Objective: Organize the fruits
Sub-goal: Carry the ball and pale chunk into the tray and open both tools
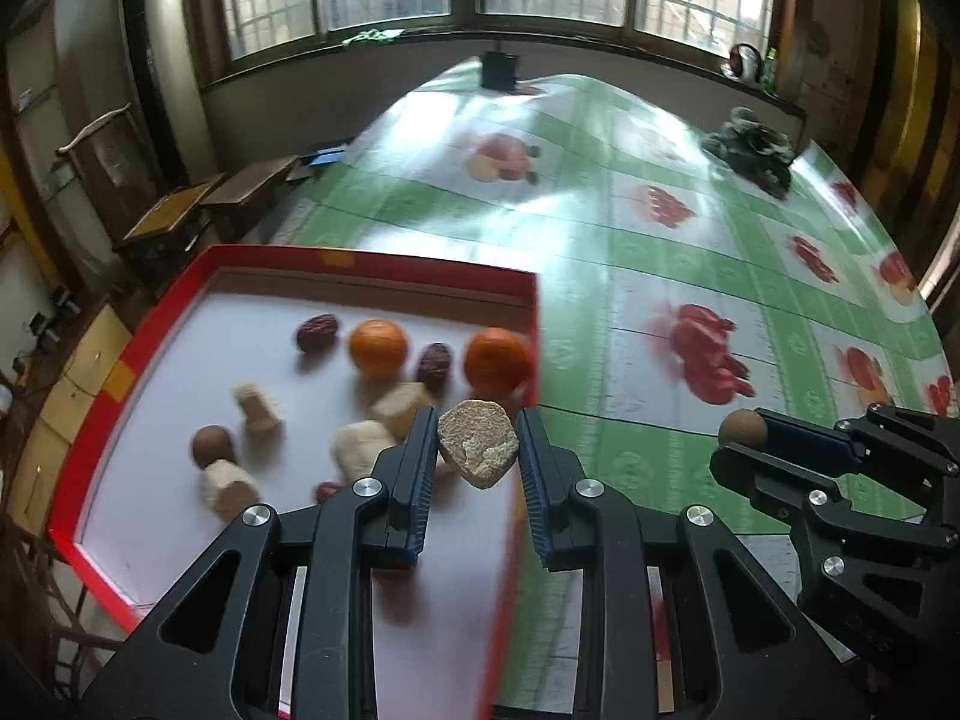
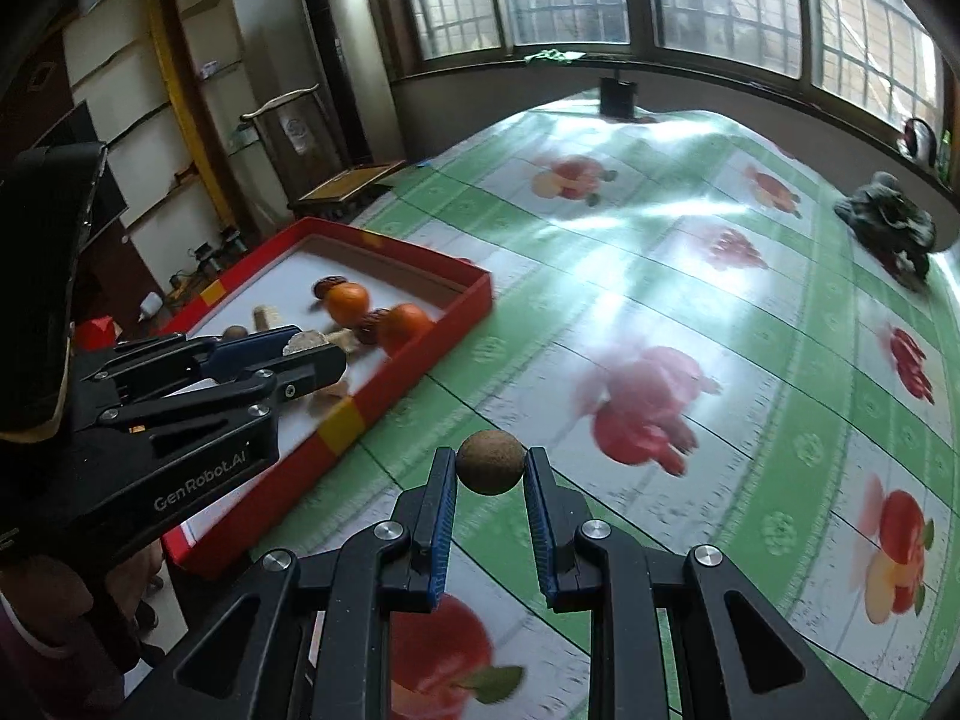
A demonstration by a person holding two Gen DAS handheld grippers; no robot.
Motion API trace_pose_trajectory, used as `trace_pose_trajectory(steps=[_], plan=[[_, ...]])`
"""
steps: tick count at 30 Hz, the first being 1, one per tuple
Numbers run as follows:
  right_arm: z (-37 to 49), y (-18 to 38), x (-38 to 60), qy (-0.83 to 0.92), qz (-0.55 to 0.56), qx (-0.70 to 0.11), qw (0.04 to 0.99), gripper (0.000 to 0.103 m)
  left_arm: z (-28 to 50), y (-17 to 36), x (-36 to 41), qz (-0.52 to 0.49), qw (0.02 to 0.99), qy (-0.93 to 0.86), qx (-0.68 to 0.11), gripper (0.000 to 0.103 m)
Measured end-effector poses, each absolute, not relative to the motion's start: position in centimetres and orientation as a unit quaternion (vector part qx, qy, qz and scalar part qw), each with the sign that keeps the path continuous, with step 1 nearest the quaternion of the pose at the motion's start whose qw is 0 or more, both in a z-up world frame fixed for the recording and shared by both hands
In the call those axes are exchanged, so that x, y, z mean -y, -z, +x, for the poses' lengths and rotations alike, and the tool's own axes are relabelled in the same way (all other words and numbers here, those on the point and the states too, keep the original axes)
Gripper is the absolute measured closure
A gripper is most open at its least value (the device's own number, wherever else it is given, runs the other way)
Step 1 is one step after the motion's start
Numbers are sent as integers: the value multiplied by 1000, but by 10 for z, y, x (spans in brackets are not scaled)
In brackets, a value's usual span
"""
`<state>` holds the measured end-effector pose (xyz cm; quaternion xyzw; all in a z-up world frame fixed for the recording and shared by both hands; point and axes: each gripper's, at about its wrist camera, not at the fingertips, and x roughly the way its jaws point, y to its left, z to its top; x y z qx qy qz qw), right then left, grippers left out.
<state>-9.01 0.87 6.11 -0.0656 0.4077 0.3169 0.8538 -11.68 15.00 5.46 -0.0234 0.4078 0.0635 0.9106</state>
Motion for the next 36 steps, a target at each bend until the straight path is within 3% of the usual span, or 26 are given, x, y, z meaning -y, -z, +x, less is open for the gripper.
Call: trace_pose_trajectory(steps=[36], plan=[[-66,-54,-142,-391,-133,-403,817,81,-125,-35,-239,-60,898,-173,-400,77]])
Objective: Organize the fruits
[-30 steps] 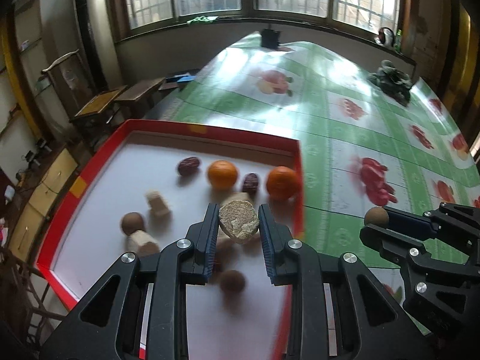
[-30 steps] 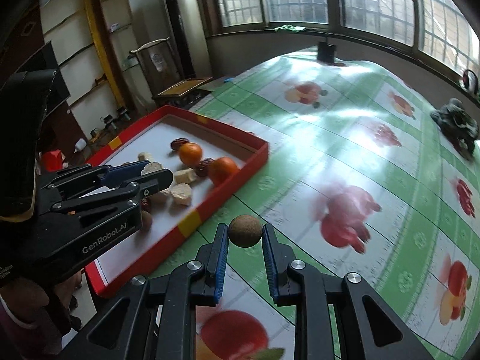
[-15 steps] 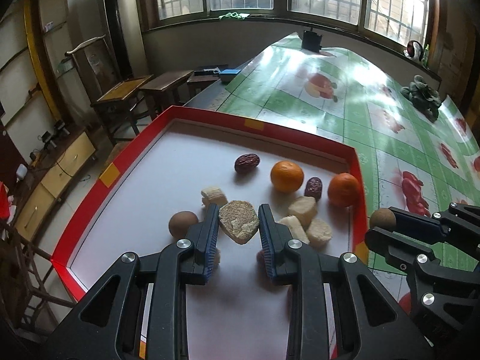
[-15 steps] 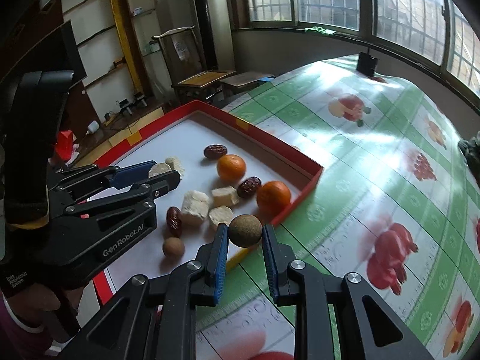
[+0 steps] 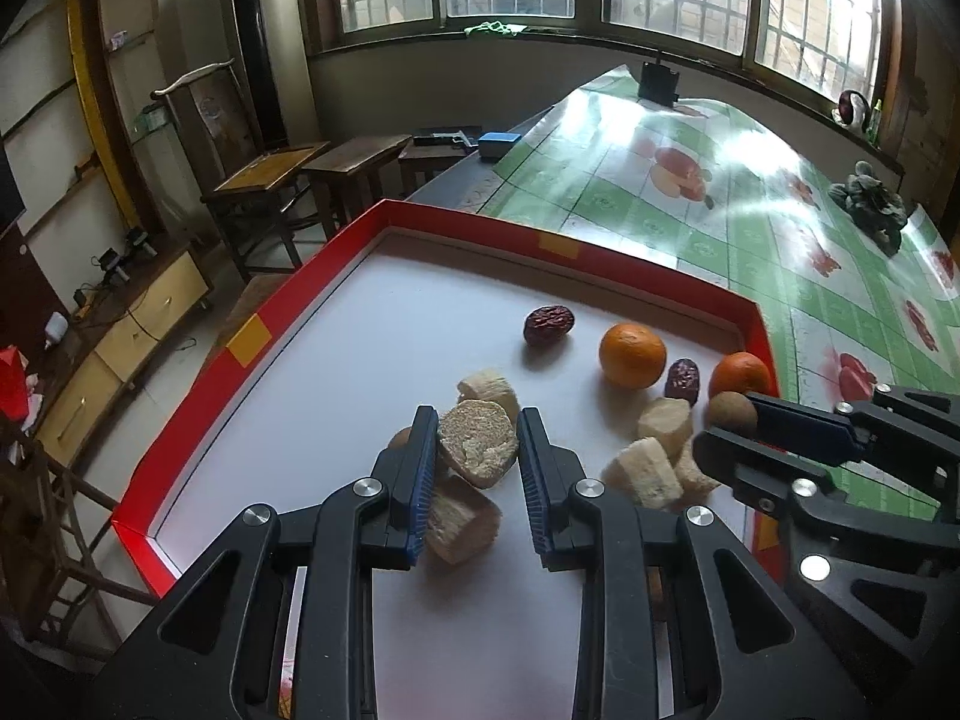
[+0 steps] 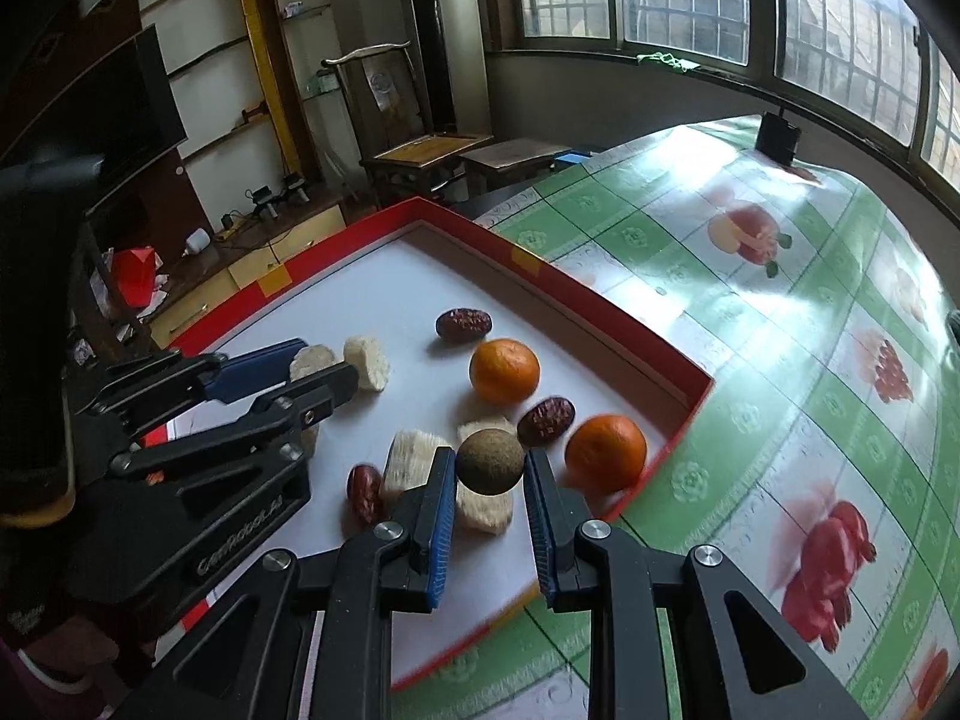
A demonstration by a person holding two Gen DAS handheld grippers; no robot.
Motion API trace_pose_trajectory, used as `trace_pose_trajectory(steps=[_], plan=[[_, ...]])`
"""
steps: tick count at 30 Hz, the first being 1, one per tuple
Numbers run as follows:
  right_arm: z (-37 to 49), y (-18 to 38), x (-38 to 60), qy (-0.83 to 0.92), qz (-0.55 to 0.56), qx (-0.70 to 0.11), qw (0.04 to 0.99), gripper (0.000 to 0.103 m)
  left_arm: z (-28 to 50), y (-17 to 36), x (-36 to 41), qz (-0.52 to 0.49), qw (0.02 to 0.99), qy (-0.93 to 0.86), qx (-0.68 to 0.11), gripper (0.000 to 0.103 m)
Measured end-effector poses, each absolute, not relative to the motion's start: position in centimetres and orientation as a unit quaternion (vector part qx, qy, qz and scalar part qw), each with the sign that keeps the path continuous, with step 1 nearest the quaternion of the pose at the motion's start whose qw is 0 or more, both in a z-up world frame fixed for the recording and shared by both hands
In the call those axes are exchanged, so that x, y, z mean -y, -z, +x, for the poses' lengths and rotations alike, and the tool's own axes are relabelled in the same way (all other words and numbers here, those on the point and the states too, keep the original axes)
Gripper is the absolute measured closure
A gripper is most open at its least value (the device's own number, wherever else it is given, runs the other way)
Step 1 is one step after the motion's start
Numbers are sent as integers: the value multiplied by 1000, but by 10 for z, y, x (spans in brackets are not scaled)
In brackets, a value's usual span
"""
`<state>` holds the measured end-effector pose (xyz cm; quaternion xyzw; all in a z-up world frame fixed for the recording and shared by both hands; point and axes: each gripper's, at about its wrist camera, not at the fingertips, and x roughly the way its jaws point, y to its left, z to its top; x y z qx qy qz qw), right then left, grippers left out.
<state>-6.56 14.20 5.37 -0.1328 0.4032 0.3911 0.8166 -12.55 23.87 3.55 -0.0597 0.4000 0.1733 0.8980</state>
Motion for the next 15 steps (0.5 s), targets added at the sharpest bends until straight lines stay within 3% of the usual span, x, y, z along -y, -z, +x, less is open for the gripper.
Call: trace_pose_trajectory(steps=[6,8,10,14,15], plan=[[-62,-49,-155,-402,-138,-399,813,80,-125,-35,-242,-60,896,-183,-400,77],[-61,-48,-153,-397,-134,-399,816,69,-125,-34,-241,-60,896,-184,-399,76],[-61,-47,-149,-397,-129,-402,815,66,-125,-34,-241,-55,896,-186,-399,74],[-63,-49,-142,-395,-120,-404,816,66,-127,-36,-242,-61,897,-190,-396,43],[-65,-50,-139,-396,-117,-402,817,65,-129,-37,-242,-64,898,-188,-393,41]])
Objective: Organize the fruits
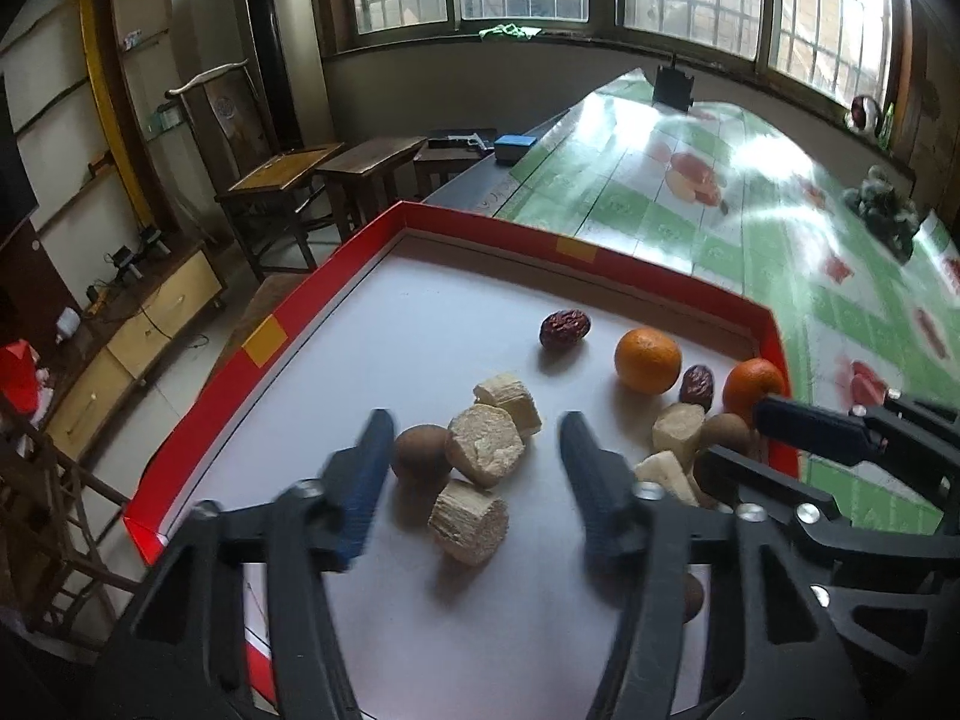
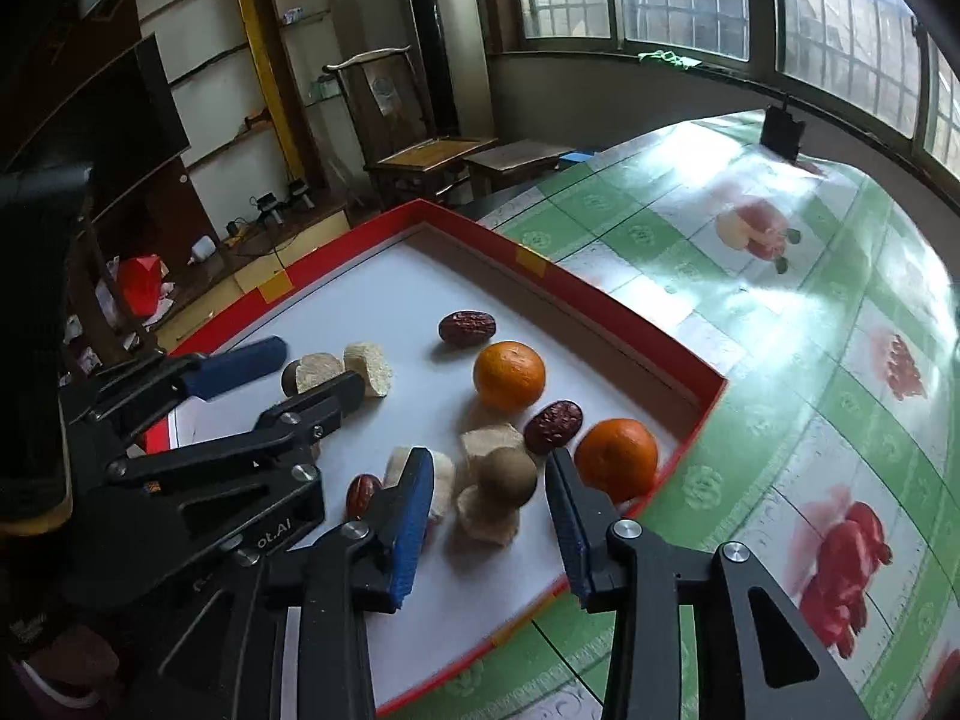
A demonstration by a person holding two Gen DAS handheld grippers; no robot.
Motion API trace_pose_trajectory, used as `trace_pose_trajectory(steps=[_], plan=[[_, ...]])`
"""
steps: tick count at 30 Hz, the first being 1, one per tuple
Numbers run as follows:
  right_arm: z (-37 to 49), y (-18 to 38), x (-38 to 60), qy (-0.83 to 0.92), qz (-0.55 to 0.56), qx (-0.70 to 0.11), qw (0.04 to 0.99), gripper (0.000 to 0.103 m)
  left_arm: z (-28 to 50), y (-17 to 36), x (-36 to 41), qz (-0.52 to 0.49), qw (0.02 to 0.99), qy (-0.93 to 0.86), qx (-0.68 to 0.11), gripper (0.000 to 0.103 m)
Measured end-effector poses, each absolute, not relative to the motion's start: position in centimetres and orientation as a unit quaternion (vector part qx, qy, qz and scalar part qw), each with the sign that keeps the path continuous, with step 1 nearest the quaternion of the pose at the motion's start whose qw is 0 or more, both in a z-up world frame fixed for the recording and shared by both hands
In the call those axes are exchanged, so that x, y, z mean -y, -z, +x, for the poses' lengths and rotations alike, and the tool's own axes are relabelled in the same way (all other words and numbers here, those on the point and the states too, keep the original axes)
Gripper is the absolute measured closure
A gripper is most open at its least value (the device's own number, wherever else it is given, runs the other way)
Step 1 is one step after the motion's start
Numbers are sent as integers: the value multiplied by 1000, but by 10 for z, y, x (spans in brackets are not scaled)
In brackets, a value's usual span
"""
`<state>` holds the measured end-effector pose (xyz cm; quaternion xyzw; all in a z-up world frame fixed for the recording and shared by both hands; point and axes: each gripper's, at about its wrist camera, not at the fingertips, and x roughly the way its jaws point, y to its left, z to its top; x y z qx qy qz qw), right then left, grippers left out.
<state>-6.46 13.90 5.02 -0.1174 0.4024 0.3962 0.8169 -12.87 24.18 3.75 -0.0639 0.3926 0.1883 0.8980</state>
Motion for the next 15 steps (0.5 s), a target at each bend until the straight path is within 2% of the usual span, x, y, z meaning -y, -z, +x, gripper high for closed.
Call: trace_pose_trajectory(steps=[15], plan=[[-102,-75,-82,-368,-79,-367,851,61,-155,-68,-210,-49,914,-186,-357,39]])
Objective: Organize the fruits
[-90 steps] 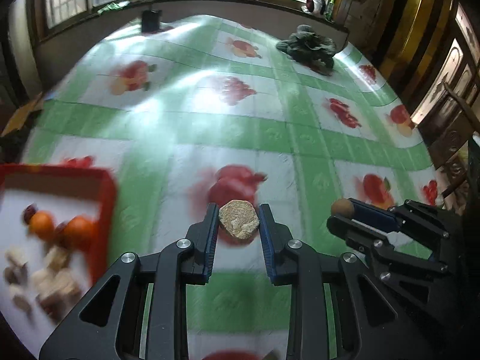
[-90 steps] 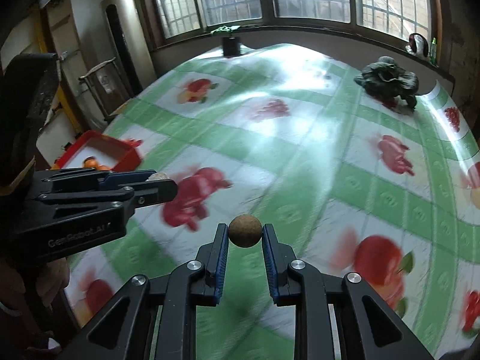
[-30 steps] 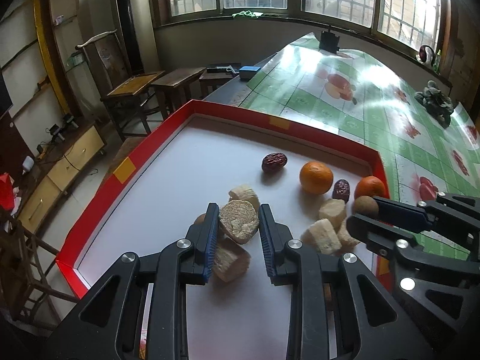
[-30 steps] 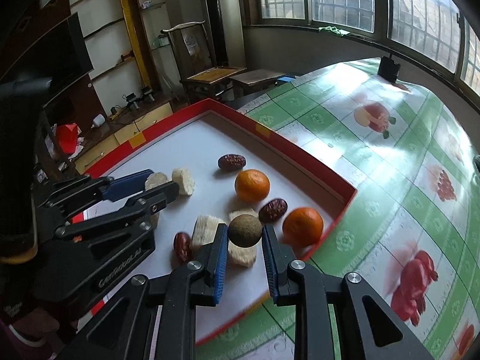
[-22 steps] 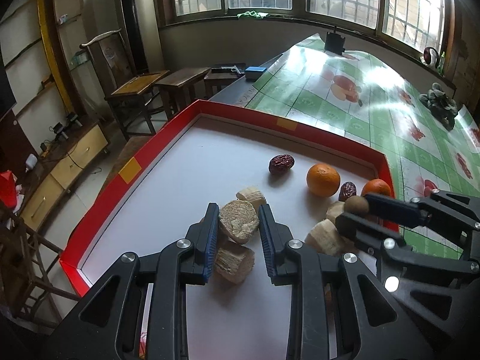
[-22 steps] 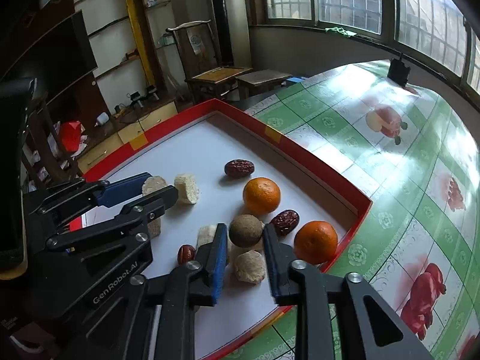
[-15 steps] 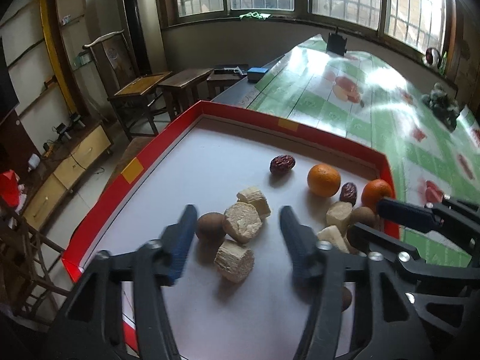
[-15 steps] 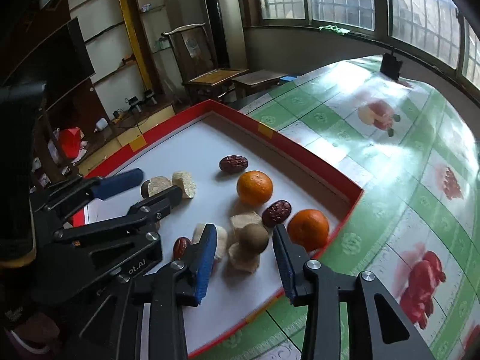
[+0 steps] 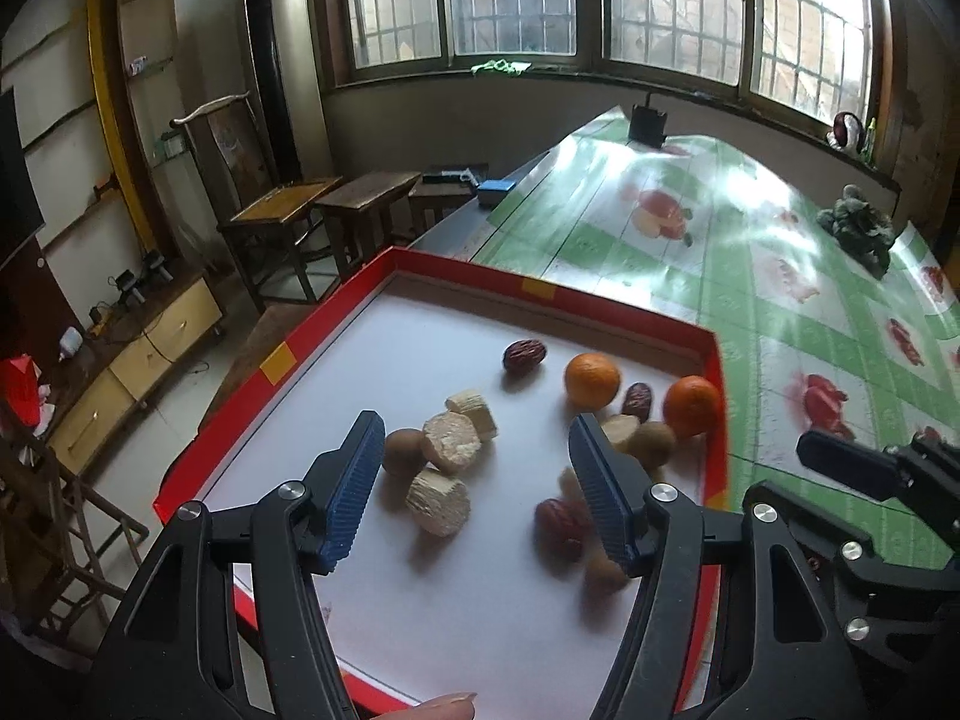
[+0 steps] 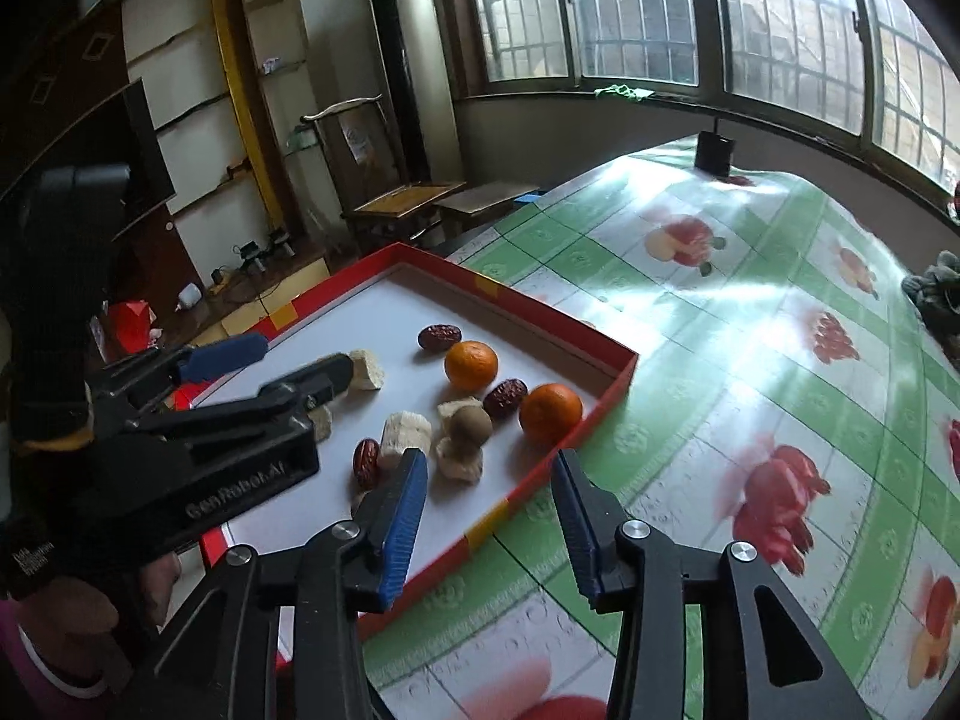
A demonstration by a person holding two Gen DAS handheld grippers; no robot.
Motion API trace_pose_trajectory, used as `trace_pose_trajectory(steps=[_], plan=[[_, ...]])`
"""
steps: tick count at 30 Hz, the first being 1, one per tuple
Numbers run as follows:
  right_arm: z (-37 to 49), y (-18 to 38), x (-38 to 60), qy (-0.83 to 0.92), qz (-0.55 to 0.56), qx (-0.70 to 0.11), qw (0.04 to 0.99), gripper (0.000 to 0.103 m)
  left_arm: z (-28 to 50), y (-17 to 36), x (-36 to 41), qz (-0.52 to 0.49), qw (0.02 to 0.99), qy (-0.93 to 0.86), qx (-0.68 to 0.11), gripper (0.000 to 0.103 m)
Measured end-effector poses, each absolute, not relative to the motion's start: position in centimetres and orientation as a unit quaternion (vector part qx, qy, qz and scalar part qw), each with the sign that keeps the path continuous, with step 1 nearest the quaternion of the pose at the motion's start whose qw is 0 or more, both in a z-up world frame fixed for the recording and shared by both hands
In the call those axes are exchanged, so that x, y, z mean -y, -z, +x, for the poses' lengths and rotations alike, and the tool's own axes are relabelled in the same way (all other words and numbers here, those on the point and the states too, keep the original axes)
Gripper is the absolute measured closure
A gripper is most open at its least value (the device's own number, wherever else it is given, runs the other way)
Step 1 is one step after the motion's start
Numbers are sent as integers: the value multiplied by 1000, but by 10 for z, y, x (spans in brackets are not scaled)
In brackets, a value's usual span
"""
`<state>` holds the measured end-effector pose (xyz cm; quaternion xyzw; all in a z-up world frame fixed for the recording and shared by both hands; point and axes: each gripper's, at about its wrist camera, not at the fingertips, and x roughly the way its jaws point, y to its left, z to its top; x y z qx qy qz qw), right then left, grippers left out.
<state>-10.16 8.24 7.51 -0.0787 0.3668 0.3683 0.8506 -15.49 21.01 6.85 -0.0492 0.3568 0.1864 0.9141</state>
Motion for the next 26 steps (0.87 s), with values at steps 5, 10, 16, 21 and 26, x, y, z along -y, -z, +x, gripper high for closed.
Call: trace_pose_trajectory(steps=[5,10,16,21,26], plan=[[-110,-78,-70,-369,-75,-364,852,60,-165,-77,-202,-50,918,-181,-350,39],[-119,-80,-62,-372,-73,-360,852,60,-168,-84,-192,-47,921,-174,-345,39],[-122,-82,-56,-372,-69,-357,854,59,-168,-85,-188,-47,921,-172,-347,39],[-121,-81,-50,-370,-64,-360,854,59,-167,-84,-187,-42,920,-181,-344,39],[-118,-78,-43,-367,-58,-364,854,59,-162,-82,-182,-37,919,-178,-349,39]])
